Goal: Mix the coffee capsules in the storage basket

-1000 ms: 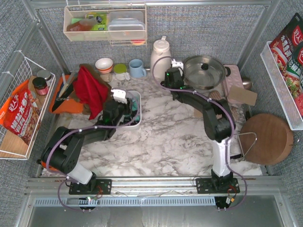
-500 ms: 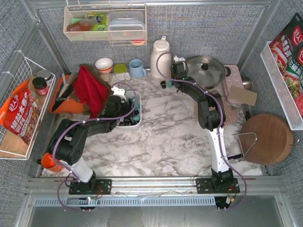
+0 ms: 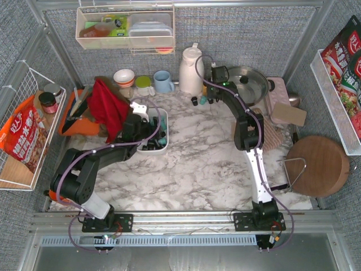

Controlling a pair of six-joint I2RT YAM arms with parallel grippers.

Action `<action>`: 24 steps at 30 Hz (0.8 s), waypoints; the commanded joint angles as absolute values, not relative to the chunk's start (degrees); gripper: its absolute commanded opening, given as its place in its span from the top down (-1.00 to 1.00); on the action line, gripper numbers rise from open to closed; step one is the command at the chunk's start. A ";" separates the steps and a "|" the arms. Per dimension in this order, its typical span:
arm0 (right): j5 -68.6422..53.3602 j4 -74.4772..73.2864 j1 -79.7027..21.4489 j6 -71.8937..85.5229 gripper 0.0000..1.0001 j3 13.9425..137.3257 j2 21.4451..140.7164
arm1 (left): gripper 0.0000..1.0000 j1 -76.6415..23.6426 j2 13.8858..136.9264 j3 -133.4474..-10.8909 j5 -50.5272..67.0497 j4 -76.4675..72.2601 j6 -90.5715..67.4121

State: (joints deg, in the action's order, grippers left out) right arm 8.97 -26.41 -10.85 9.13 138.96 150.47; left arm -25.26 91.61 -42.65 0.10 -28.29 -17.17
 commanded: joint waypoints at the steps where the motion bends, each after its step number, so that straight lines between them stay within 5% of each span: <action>1: 5.04 -33.87 -9.91 10.36 0.09 144.65 153.57 | -0.89 -25.15 90.26 -42.19 1.42 -29.08 -17.64; 16: 3.92 -29.78 -10.42 10.81 0.28 135.54 148.91 | -0.94 -25.20 88.31 -41.51 3.84 -29.40 -18.53; 24: 3.39 -11.56 -11.48 6.83 0.69 117.66 138.93 | -0.99 -25.29 85.79 -39.34 7.65 -32.17 -15.54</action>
